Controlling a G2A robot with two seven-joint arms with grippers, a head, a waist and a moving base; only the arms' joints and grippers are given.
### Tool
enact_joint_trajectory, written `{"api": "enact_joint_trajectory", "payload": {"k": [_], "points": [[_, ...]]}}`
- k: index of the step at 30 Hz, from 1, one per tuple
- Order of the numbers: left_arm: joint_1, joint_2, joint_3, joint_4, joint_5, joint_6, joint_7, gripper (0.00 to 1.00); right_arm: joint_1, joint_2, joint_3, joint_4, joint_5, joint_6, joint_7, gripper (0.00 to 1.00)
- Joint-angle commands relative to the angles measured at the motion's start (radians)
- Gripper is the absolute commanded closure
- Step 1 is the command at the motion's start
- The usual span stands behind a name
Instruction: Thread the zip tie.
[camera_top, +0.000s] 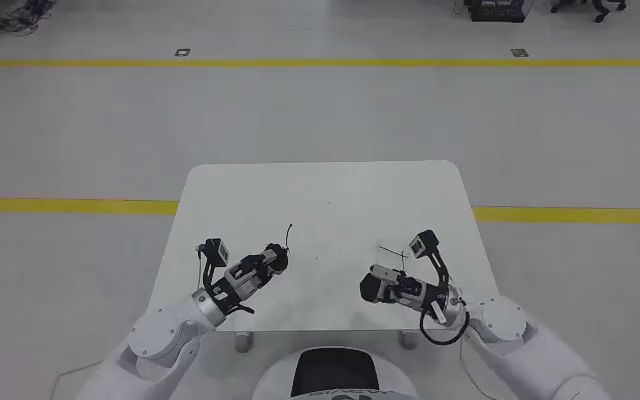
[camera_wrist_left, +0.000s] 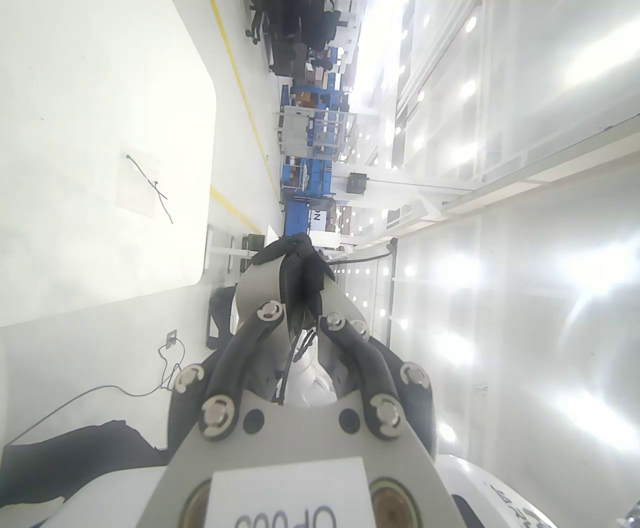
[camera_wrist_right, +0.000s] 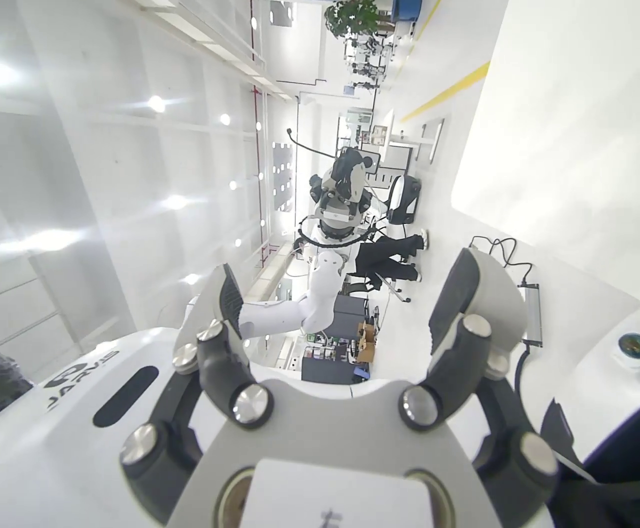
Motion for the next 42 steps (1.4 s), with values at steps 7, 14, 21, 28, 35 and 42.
{"api": "enact_joint_trajectory", "payload": {"k": [7, 14, 21, 28, 35, 42], "points": [[0.000, 0.000, 0.000, 0.000, 0.000, 0.000, 0.000, 1.00, -0.034, -0.052, 0.060, 0.016, 0.023, 0.000, 0.099, 0.00], [-0.022, -0.007, 0.040, 0.014, -0.037, 0.002, -0.017, 1.00, -0.033, -0.056, 0.049, 0.034, 0.074, 0.009, 0.114, 0.00], [-0.090, -0.031, 0.177, 0.059, -0.116, -0.019, -0.068, 1.00, 0.027, -0.085, 0.019, 0.221, 0.341, 0.000, 0.352, 0.00], [-0.145, -0.053, 0.276, 0.092, -0.171, -0.028, -0.095, 1.00, 0.087, -0.128, -0.027, 0.363, 0.404, 0.000, 0.465, 0.00], [-0.167, -0.059, 0.308, 0.101, -0.152, -0.019, -0.090, 1.00, 0.100, -0.143, -0.039, 0.384, 0.403, 0.000, 0.466, 0.00], [-0.172, -0.065, 0.334, 0.110, -0.186, -0.037, -0.103, 1.00, 0.100, -0.152, -0.056, 0.374, 0.436, 0.012, 0.454, 0.00]]}}
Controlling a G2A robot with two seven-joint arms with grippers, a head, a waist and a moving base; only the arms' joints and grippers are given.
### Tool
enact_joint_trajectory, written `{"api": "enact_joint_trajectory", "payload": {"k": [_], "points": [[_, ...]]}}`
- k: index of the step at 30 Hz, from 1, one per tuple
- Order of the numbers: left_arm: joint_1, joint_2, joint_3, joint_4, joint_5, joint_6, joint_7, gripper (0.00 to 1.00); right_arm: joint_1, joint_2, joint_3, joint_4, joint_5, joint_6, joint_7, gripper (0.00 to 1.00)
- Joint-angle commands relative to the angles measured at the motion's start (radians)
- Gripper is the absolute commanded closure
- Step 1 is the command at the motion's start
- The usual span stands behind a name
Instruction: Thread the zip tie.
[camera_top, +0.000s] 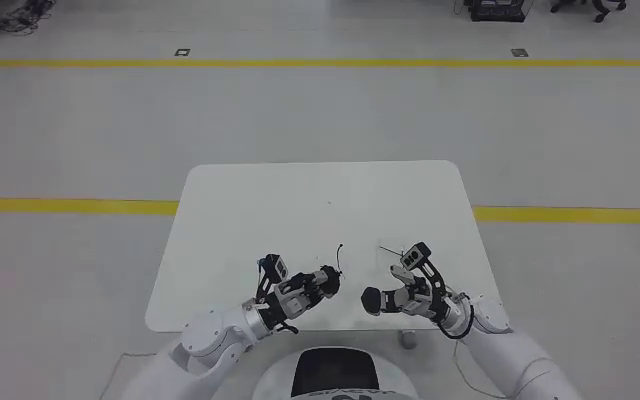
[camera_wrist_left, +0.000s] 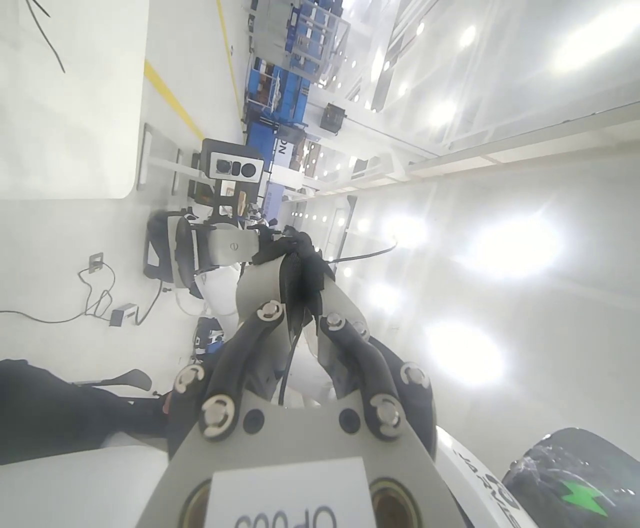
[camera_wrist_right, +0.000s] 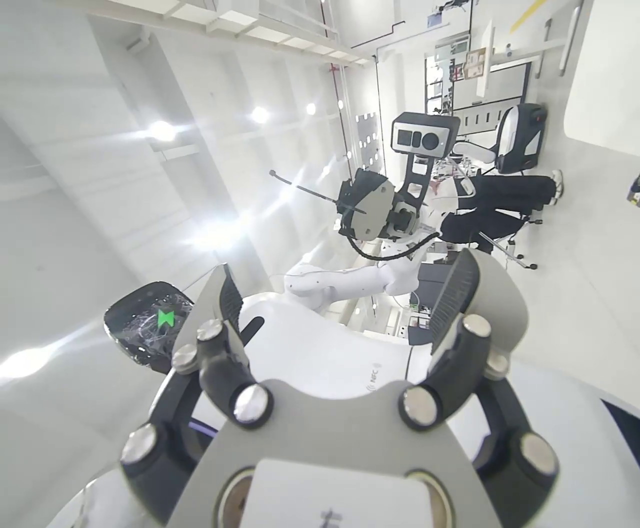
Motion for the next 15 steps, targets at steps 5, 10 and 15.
{"api": "enact_joint_trajectory", "payload": {"k": [5, 10, 15], "points": [[-0.009, -0.018, 0.072, 0.041, -0.069, -0.067, -0.047, 1.00, 0.024, -0.030, -0.046, 0.047, 0.103, -0.010, 0.035, 0.00], [-0.019, -0.024, 0.096, 0.060, -0.075, -0.079, -0.049, 1.00, 0.029, -0.035, -0.051, 0.057, 0.111, -0.010, 0.034, 0.00], [-0.022, -0.026, 0.101, 0.058, -0.082, -0.079, -0.041, 1.00, 0.023, -0.040, -0.054, 0.040, 0.134, -0.001, 0.020, 0.00]]}}
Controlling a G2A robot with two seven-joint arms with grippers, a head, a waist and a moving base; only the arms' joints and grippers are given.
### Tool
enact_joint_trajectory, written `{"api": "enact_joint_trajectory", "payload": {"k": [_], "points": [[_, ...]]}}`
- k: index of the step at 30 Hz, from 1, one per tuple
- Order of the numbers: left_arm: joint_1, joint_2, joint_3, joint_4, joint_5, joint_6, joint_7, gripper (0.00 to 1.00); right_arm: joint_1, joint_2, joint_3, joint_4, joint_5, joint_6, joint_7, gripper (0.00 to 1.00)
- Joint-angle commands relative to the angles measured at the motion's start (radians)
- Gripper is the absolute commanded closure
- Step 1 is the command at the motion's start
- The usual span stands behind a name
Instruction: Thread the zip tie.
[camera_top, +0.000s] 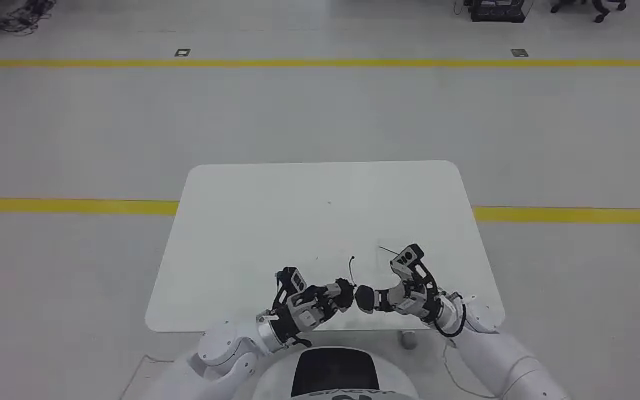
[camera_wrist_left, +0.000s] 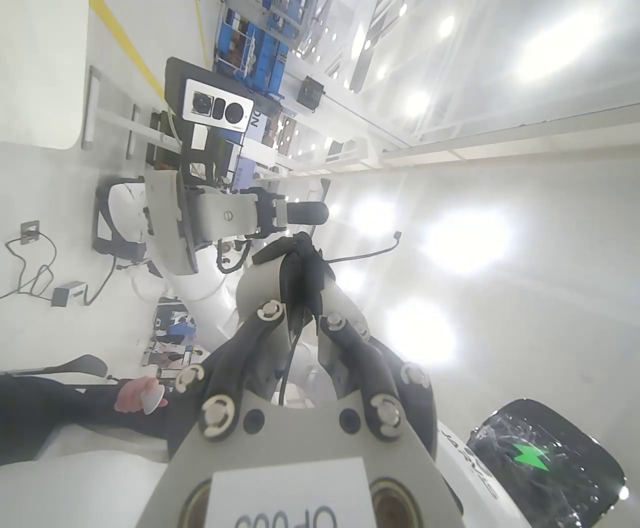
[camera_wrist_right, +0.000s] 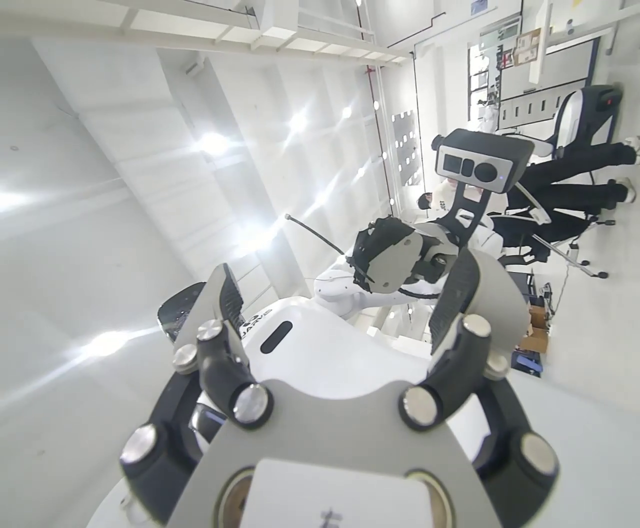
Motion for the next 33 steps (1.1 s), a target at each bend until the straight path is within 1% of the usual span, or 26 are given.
{"api": "enact_joint_trajectory", "payload": {"k": [1, 4, 10, 11, 12, 13, 14, 16, 17, 19, 20, 22, 25, 33], "points": [[-0.004, -0.003, 0.007, 0.000, -0.009, -0.002, 0.008, 1.00, -0.005, -0.004, -0.001, -0.010, 0.019, 0.004, -0.005, 0.00], [-0.005, -0.007, 0.018, 0.005, -0.033, -0.020, 0.007, 1.00, -0.010, -0.010, 0.004, -0.008, 0.063, 0.000, 0.033, 0.00], [-0.013, -0.016, 0.033, 0.028, -0.087, -0.048, -0.009, 1.00, -0.008, -0.019, 0.013, 0.006, 0.094, 0.017, 0.091, 0.00], [-0.015, -0.017, 0.034, 0.031, -0.095, -0.052, -0.012, 1.00, -0.008, -0.020, 0.014, 0.009, 0.095, 0.020, 0.095, 0.05], [-0.016, -0.018, 0.035, 0.033, -0.103, -0.056, -0.014, 1.00, -0.007, -0.021, 0.015, 0.010, 0.096, 0.023, 0.099, 0.17], [-0.019, -0.019, 0.036, 0.036, -0.105, -0.057, -0.019, 1.00, -0.007, -0.023, 0.016, 0.013, 0.097, 0.025, 0.105, 0.33], [-0.020, -0.020, 0.037, 0.038, -0.110, -0.061, -0.021, 1.00, -0.006, -0.024, 0.016, 0.015, 0.096, 0.026, 0.108, 0.41], [-0.022, -0.021, 0.039, 0.042, -0.113, -0.064, -0.024, 1.00, -0.005, -0.027, 0.014, 0.022, 0.092, 0.032, 0.111, 0.50], [-0.023, -0.021, 0.040, 0.043, -0.114, -0.065, -0.026, 1.00, -0.003, -0.029, 0.012, 0.025, 0.093, 0.036, 0.113, 0.53], [-0.024, -0.022, 0.042, 0.045, -0.120, -0.064, -0.032, 1.00, -0.001, -0.033, 0.009, 0.031, 0.092, 0.038, 0.116, 0.56], [-0.025, -0.023, 0.042, 0.046, -0.121, -0.064, -0.035, 1.00, 0.001, -0.036, 0.007, 0.035, 0.092, 0.041, 0.117, 0.56], [-0.026, -0.023, 0.043, 0.046, -0.124, -0.064, -0.041, 1.00, 0.005, -0.039, 0.005, 0.040, 0.091, 0.044, 0.119, 0.60], [-0.028, -0.024, 0.043, 0.048, -0.128, -0.065, -0.053, 1.00, 0.010, -0.045, 0.000, 0.049, 0.089, 0.049, 0.121, 0.61], [-0.028, -0.024, 0.043, 0.048, -0.128, -0.065, -0.053, 1.00, 0.024, -0.063, -0.012, 0.075, 0.101, 0.063, 0.137, 0.69]]}}
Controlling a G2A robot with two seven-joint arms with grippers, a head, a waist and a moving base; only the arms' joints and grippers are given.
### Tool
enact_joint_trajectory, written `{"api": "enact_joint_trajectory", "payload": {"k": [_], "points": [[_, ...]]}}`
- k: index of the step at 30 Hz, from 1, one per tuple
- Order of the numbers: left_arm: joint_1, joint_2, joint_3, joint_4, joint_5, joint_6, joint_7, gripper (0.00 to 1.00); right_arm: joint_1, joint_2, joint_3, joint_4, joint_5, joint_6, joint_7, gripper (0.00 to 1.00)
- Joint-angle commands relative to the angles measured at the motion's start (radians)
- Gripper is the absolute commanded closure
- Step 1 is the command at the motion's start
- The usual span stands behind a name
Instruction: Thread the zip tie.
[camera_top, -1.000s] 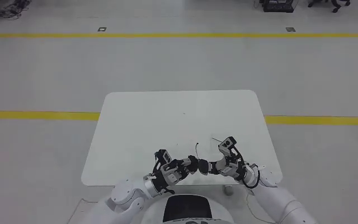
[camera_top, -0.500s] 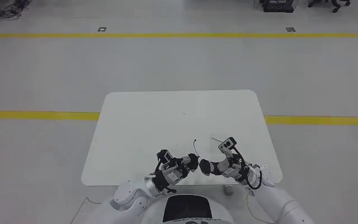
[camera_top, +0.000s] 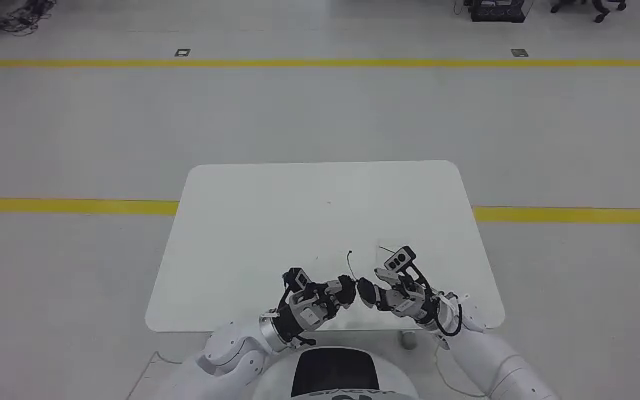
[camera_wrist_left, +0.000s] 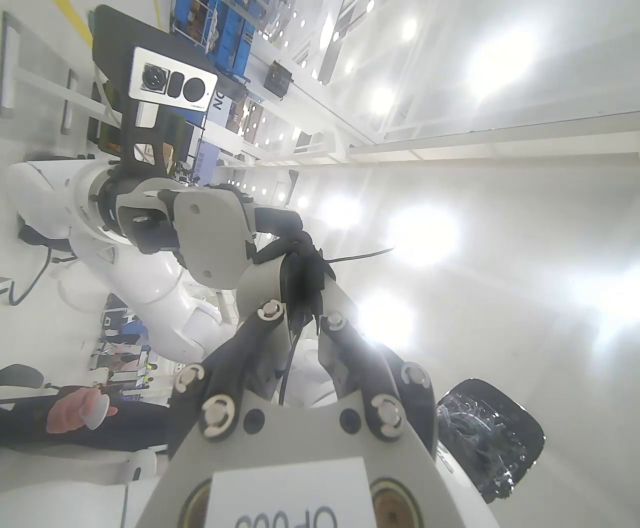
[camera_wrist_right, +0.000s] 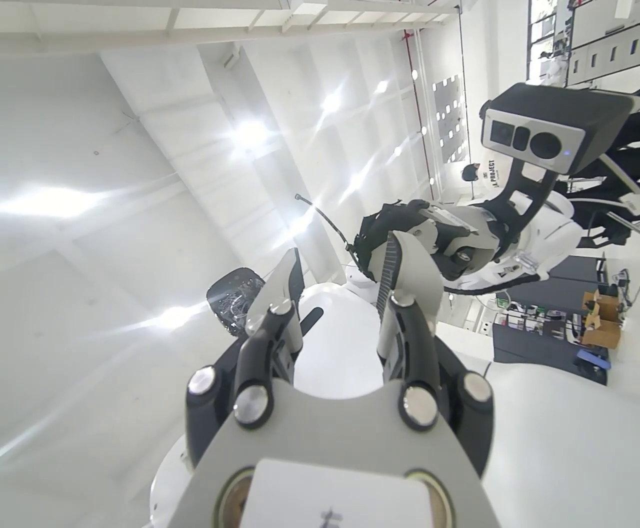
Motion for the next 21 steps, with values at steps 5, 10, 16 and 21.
{"api": "enact_joint_trajectory", "payload": {"k": [5, 10, 16, 21], "points": [[0.000, 0.000, 0.000, 0.000, 0.000, 0.000, 0.000, 1.00, 0.008, -0.012, -0.008, 0.009, 0.004, 0.005, 0.015, 0.77], [0.000, 0.000, 0.000, 0.000, 0.000, 0.000, 0.000, 1.00, 0.011, -0.020, -0.009, 0.014, 0.005, 0.008, 0.024, 0.82], [0.000, 0.000, 0.000, 0.000, 0.000, 0.000, 0.000, 1.00, 0.011, -0.026, -0.001, 0.014, 0.002, 0.009, 0.035, 0.83], [0.000, 0.000, 0.000, 0.000, 0.000, 0.000, 0.000, 1.00, 0.010, -0.032, 0.005, 0.014, 0.002, 0.015, 0.045, 0.85]]}}
